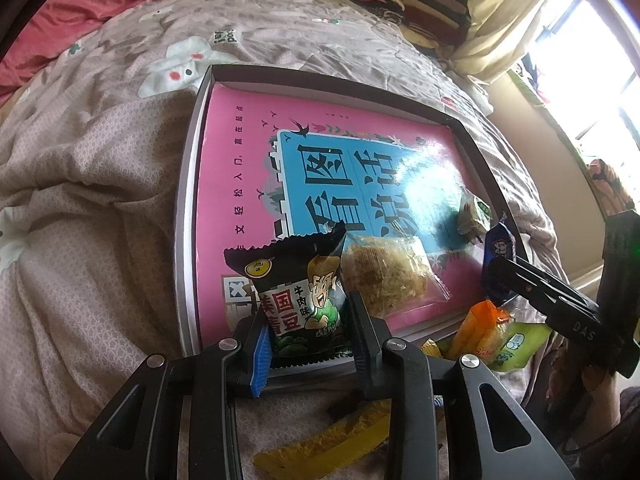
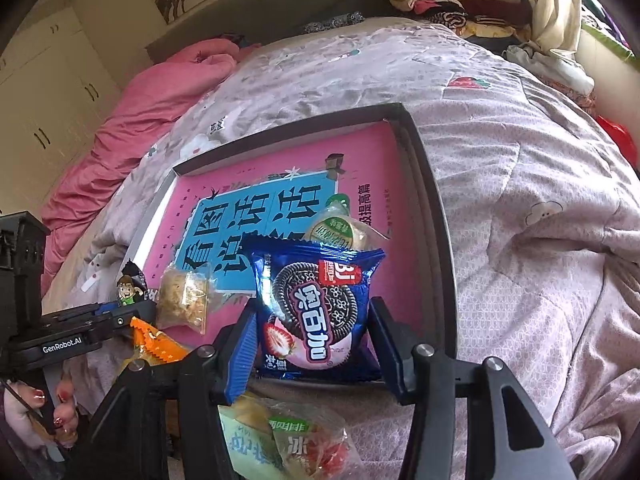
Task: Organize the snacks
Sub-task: 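Lower both bags into the pink tray and open both grippers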
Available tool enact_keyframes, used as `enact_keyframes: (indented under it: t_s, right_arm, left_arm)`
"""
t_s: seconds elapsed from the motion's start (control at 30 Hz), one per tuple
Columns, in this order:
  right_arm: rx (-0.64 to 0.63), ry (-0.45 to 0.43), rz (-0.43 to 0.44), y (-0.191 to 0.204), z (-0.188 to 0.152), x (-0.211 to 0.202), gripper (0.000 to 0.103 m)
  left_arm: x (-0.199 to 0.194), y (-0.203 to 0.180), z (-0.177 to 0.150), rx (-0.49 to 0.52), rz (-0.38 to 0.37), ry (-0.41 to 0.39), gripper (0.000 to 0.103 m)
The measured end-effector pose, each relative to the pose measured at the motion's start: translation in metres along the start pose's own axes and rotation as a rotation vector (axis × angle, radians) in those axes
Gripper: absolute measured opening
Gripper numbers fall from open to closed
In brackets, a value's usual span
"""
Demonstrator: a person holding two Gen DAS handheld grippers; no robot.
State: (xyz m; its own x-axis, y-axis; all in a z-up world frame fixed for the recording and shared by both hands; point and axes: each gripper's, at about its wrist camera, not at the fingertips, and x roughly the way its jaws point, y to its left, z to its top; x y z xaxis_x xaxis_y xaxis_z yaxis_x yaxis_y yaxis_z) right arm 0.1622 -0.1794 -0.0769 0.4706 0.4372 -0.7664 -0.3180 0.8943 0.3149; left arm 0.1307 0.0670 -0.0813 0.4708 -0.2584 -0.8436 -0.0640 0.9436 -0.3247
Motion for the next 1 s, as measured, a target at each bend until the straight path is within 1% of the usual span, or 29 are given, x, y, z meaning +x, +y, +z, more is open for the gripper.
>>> enact_keyframes:
  t_s: [0.17, 0.43, 0.6, 1.0]
  right_arm:
    - [0.004, -0.001, 0.002, 0.001, -0.001, -0.002, 0.053]
    - [0.014, -0.009, -0.060, -0.005, 0.000, -0.005, 0.054]
    - [0.011, -0.008, -0.061, -0.006, -0.001, -0.005, 0.054]
    - [0.015, -0.016, -0.030, -0.003, -0.002, -0.011, 0.056]
  left_arm:
    - [0.000, 0.000, -0.001, -0.003, 0.000, 0.001, 0.035]
    - [-0.004, 0.001, -0.001, -0.009, 0.002, -0.008, 0.036]
    - [-0.005, 0.002, -0.001, -0.009, 0.001, -0.007, 0.036]
    - [-0.006, 0.001, -0.001, -0.009, 0.001, -0.007, 0.036]
